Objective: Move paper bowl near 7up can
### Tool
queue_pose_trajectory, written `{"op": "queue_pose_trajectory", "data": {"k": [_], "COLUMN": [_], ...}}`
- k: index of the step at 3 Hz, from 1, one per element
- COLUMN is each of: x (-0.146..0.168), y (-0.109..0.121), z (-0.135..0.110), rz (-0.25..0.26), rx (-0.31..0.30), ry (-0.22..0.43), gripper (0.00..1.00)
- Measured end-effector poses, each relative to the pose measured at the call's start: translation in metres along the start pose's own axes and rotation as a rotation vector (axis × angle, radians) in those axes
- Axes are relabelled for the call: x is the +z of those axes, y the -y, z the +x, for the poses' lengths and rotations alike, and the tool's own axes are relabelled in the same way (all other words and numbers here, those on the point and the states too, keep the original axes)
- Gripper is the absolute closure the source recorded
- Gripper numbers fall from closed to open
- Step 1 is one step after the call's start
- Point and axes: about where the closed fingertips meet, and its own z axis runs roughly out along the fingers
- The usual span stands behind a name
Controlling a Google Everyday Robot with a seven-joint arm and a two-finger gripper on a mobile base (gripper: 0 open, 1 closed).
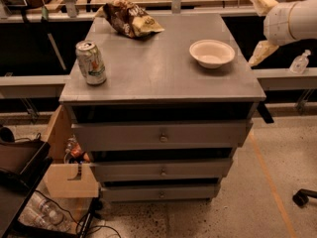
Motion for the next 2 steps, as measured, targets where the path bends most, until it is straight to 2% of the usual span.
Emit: {"op": "queue_pose_trajectory", "data": {"k": [1, 2], "x": [0.028, 0.044], "y": [-0.030, -0.035], "z": [-0.001, -0.006], "rz": [-0.004, 0.005], "rx": [-0.026, -0.050], "ry": [0.088, 0.149], "gripper": [0.00, 0.00]}}
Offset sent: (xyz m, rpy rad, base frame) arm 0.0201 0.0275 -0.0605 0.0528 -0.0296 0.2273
